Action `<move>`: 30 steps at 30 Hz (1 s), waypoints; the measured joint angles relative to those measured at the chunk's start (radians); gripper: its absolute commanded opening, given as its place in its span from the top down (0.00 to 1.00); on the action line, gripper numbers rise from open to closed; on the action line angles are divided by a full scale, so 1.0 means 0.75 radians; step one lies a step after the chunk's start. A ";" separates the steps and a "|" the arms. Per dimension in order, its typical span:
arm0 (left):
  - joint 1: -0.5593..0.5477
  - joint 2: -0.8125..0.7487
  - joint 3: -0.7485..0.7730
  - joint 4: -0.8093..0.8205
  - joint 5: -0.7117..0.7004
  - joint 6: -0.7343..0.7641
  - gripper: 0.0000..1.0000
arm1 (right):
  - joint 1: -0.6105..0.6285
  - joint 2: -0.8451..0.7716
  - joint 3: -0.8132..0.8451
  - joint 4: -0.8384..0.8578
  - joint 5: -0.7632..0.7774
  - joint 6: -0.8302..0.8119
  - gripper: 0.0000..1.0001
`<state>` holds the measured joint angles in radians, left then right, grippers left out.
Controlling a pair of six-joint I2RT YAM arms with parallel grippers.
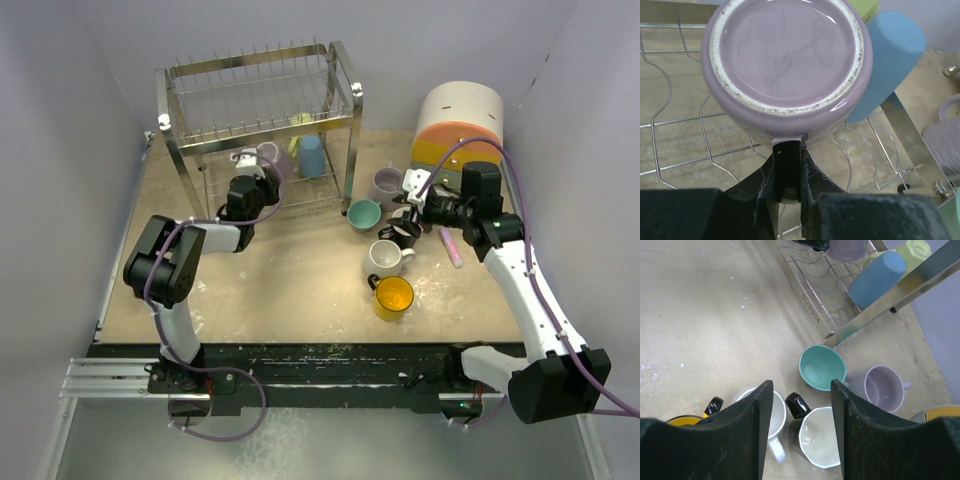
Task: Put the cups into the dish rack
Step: Turn the cup upside down in the dish rack.
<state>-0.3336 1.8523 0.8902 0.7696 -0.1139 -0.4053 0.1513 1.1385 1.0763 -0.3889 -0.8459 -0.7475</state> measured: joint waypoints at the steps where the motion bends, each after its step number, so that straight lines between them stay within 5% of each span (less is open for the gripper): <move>1: 0.000 0.012 0.015 -0.003 -0.008 0.010 1.00 | 0.000 0.000 0.000 0.000 0.000 -0.001 0.48; 30: 0.091 0.298 0.442 -0.238 -0.082 0.187 1.00 | -0.001 0.000 -0.007 0.004 -0.002 -0.009 0.48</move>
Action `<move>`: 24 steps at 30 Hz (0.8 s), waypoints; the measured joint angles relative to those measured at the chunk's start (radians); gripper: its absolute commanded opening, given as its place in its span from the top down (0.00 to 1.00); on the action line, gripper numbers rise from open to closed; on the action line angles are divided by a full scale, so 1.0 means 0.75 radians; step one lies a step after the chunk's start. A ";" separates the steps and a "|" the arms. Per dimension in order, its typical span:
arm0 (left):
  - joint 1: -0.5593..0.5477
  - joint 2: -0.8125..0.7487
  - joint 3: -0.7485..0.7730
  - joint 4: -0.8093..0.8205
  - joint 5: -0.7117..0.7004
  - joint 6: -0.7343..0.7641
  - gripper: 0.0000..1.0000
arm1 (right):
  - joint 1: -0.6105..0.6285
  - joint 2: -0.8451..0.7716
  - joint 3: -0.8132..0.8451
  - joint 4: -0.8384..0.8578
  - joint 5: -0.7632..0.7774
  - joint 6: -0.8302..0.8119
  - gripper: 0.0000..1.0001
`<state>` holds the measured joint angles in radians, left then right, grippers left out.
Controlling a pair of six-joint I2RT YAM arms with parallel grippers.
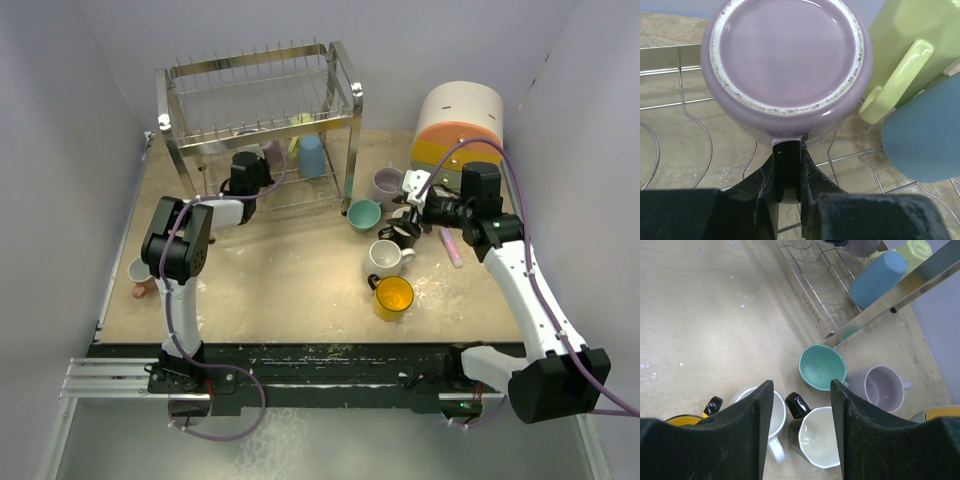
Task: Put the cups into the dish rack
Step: Turn the cup upside down in the dish rack.
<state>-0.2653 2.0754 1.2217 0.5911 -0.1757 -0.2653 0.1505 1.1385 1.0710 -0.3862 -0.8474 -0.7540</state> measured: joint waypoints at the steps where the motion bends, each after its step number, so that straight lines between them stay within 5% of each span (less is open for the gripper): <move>1: 0.002 0.010 0.013 -0.010 0.005 0.002 1.00 | 0.000 0.000 0.000 0.000 0.000 -0.002 0.48; 15: 0.002 0.115 0.186 -0.100 0.050 0.046 0.99 | 0.000 0.001 0.000 0.000 0.000 -0.021 0.48; 24: 0.001 0.134 0.258 -0.194 0.067 0.104 0.80 | 0.000 0.003 0.000 -0.001 0.000 -0.028 0.48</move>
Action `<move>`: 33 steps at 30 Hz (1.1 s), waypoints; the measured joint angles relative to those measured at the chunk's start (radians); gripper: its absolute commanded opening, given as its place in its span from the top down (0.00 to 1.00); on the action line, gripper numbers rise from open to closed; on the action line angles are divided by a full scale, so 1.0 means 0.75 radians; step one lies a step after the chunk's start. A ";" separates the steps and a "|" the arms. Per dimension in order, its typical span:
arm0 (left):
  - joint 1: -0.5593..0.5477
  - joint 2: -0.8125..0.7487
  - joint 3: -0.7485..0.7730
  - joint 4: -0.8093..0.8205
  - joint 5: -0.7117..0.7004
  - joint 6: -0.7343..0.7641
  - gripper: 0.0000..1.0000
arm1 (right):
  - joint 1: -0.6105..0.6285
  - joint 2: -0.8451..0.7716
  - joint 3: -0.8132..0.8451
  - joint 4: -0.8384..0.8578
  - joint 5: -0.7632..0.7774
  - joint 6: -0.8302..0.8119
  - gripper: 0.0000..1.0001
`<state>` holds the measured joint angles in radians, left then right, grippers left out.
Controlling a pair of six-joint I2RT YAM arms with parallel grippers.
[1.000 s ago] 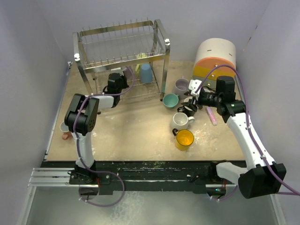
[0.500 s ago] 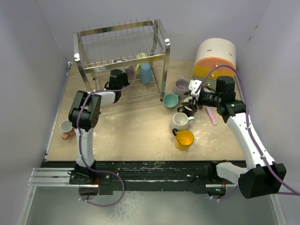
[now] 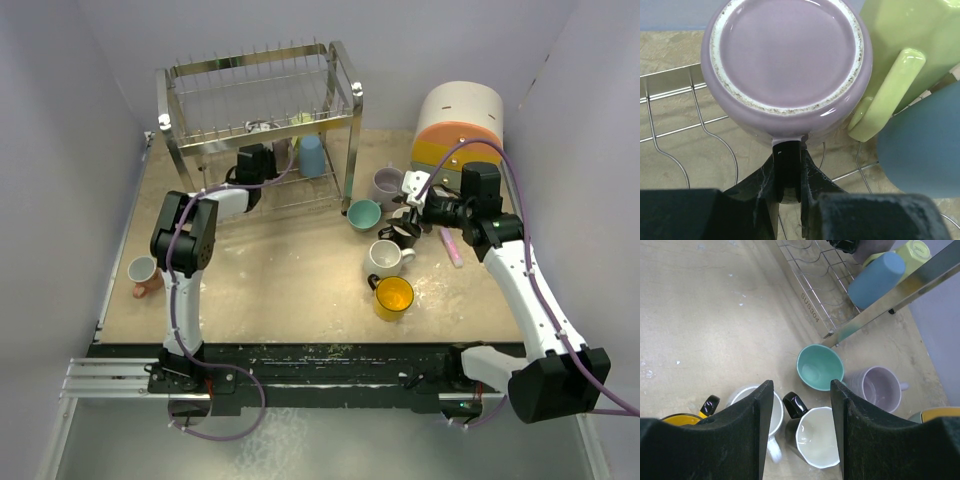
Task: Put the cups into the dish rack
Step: Turn the cup upside down in the dish rack.
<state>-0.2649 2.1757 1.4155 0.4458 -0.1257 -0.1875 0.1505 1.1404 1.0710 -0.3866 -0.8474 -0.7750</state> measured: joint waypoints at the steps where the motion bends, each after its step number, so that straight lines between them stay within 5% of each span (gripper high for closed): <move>1: -0.002 0.003 0.008 -0.006 0.004 0.003 0.77 | 0.000 0.000 0.000 0.000 0.000 -0.002 0.48; 16: -0.005 0.006 0.035 0.015 0.005 0.018 0.37 | 0.000 0.000 0.000 -0.001 0.000 -0.006 0.48; 33: -0.005 -0.253 -0.279 0.102 0.103 -0.065 0.32 | 0.000 0.000 0.000 -0.002 -0.001 -0.020 0.48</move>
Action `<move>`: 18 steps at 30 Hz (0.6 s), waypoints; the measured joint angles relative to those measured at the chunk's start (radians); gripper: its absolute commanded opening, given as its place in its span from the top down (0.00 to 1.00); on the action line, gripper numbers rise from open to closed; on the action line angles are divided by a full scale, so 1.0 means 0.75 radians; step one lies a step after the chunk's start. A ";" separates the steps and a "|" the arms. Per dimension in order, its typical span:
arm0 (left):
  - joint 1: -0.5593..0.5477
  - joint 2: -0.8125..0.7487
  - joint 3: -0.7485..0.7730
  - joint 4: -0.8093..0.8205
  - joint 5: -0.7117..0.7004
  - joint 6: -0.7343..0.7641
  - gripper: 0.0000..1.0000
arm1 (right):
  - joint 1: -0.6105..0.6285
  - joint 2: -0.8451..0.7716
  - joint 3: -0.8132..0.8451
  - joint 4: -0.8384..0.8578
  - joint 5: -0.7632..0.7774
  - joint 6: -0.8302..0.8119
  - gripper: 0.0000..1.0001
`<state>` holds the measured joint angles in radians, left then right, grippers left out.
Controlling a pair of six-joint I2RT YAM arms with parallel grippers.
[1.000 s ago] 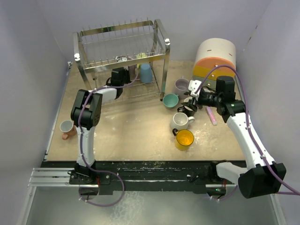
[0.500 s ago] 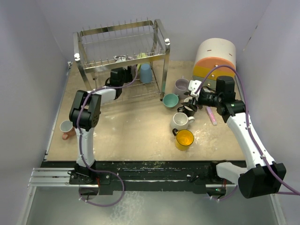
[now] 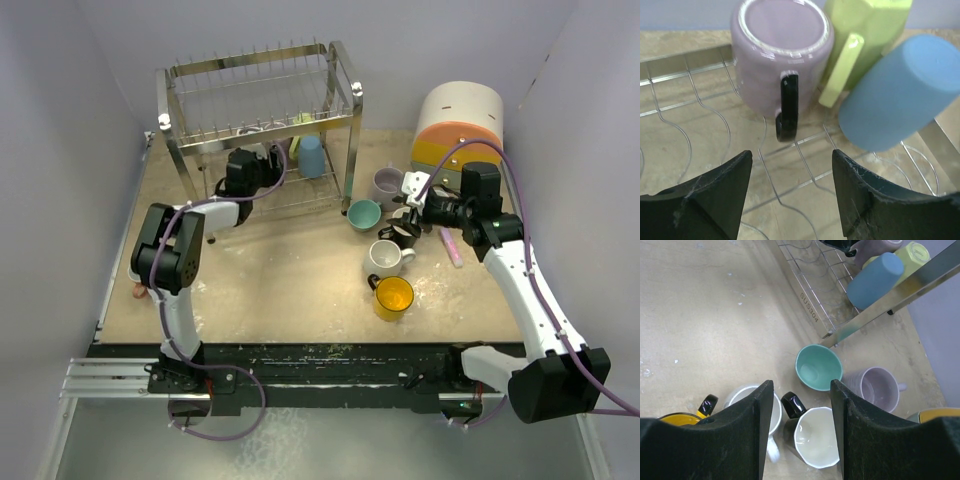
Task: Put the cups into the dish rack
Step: Turn the cup upside down in the dish rack, then pick up the cup at the center of the board.
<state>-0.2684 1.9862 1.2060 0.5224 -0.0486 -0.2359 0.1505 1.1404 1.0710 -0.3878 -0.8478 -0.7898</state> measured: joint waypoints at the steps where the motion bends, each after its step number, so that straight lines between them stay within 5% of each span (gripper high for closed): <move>1: 0.000 -0.011 -0.028 0.011 0.023 0.001 0.31 | 0.000 0.000 0.000 0.000 0.000 -0.001 0.48; 10: 0.000 -0.096 -0.217 0.077 0.142 0.026 0.30 | 0.000 0.000 0.000 -0.003 0.000 -0.009 0.48; 18: -0.004 -0.221 -0.530 0.377 0.185 0.112 0.30 | 0.000 0.000 0.000 -0.004 0.000 -0.010 0.48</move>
<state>-0.2714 1.8202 0.8085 0.8051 0.0902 -0.1516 0.1505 1.1404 1.0710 -0.3904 -0.8478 -0.7975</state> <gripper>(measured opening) 0.695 0.518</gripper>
